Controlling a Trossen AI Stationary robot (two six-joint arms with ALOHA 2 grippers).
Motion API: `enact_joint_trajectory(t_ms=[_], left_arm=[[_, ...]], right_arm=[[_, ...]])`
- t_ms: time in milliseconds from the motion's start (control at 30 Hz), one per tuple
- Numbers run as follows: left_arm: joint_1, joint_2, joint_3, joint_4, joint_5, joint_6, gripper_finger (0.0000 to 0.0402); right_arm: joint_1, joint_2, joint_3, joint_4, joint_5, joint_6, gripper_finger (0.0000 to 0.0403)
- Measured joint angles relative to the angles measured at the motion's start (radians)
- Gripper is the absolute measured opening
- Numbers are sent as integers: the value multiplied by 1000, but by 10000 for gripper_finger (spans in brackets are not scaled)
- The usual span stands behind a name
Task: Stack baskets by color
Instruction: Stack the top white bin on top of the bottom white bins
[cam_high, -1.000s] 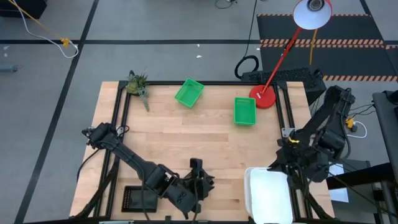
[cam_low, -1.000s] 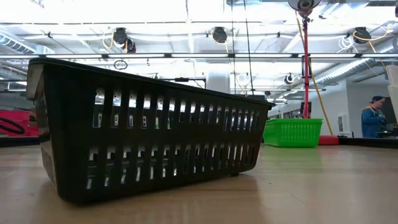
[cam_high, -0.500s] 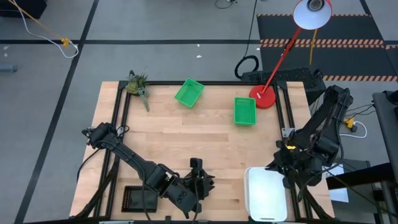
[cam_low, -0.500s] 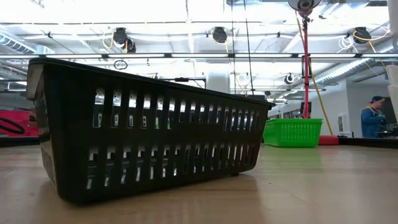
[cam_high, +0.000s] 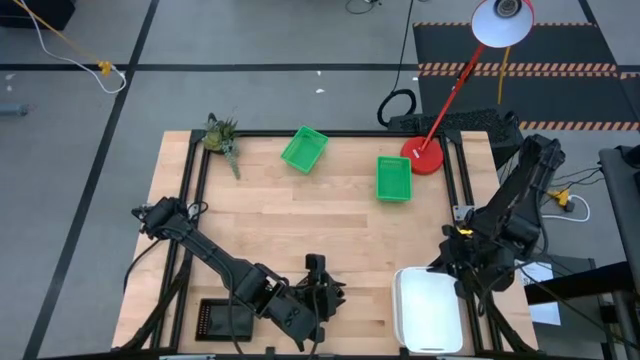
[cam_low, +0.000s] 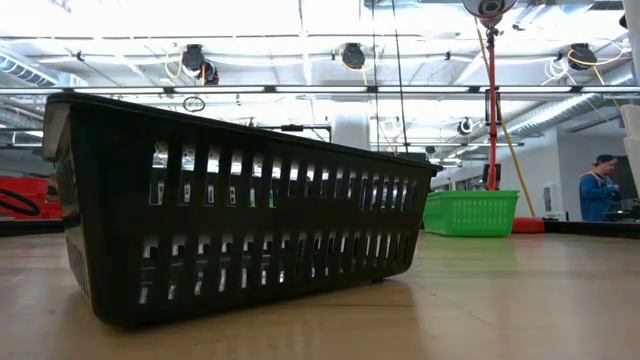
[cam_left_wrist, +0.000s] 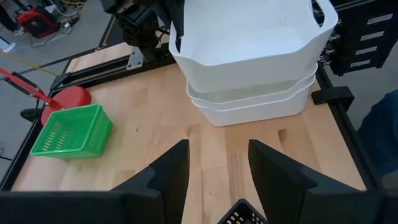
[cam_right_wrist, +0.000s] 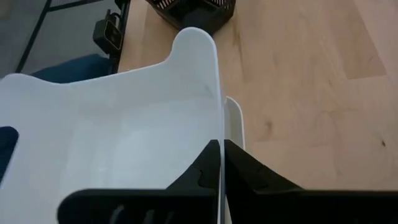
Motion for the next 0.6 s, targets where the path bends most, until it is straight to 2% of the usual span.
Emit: enact_joint_trajectory(t_ms=[600], left_arm=[[0,0,0,-1,0,-21,166]], right_arm=[[-1,-39,-167,127,-52,19,5]])
